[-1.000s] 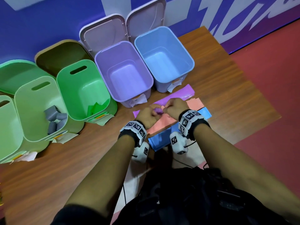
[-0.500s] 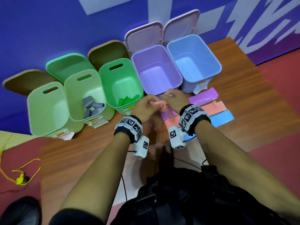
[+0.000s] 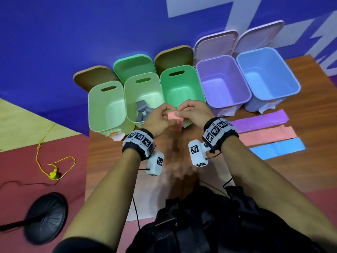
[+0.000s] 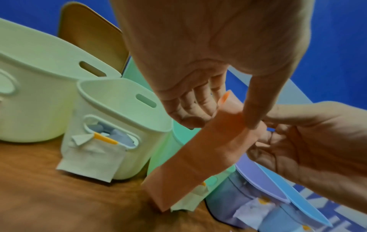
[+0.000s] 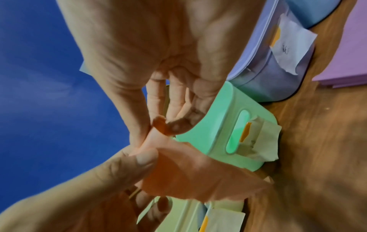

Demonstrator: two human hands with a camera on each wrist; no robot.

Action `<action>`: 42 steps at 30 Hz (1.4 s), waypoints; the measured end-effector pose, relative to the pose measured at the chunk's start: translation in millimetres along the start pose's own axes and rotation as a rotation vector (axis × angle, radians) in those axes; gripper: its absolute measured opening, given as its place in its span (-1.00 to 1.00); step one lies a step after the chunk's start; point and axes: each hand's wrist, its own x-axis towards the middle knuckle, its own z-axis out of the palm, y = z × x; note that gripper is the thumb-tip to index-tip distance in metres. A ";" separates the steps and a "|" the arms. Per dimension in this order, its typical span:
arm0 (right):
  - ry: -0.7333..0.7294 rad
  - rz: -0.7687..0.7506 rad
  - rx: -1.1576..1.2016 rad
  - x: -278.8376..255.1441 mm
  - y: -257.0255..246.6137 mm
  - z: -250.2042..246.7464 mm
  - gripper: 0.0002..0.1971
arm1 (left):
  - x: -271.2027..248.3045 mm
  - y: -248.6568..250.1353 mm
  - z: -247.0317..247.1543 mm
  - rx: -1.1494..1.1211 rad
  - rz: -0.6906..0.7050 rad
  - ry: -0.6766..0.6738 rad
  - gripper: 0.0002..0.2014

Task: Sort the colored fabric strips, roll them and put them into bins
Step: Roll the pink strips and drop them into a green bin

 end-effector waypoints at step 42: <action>0.074 -0.058 0.089 -13.8 -14.4 33.9 -0.75 | -12.9 -6.4 -38.9 -0.139 0.032 0.056 -0.77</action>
